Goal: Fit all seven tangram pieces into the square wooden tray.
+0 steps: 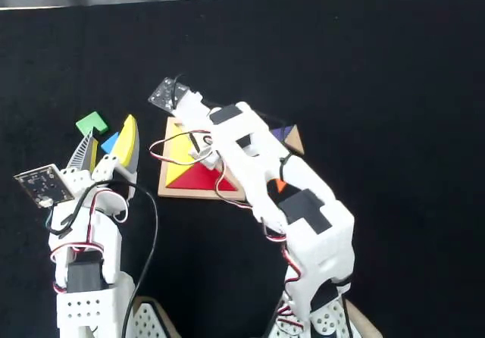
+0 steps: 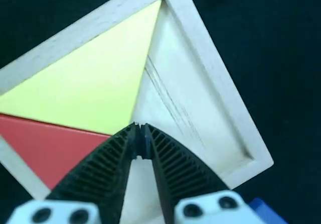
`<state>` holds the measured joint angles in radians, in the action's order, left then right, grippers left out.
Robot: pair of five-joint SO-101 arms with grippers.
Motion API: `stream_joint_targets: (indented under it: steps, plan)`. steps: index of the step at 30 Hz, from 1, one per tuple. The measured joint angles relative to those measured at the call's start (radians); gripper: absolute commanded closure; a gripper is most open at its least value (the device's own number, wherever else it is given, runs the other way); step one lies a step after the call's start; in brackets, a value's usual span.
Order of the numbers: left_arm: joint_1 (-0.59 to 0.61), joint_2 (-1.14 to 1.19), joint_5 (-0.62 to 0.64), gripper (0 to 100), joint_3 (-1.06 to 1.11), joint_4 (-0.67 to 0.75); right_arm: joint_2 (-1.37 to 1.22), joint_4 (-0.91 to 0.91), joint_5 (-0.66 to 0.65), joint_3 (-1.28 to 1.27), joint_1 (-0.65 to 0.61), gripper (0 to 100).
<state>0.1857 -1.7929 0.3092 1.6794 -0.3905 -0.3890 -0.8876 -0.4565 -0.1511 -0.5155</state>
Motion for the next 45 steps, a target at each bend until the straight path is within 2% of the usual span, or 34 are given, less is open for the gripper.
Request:
stream_joint_targets:
  steps: [8, 19, 34, 39, 45]
  plan:
    - [0.0, 0.0, 0.0, 74, 0.0, 0.0, 0.0, -0.005, 0.005, 0.0, 0.066, 98.6]
    - [0.0, 0.0, 0.0, 74, 0.0, 0.0, 0.005, -0.203, -0.014, 0.002, 0.068, 98.6]
    - [0.0, 0.0, 0.0, 74, 0.0, 0.0, 0.005, -0.221, -0.046, 0.034, 0.21, 98.6]
    - [0.0, 0.0, 0.0, 74, 0.0, 0.0, 0.005, -0.232, -0.044, 0.041, 0.219, 98.6]
    - [0.0, 0.0, 0.0, 74, 0.0, 0.0, 0.186, -0.304, -0.046, 0.034, 0.222, 98.6]
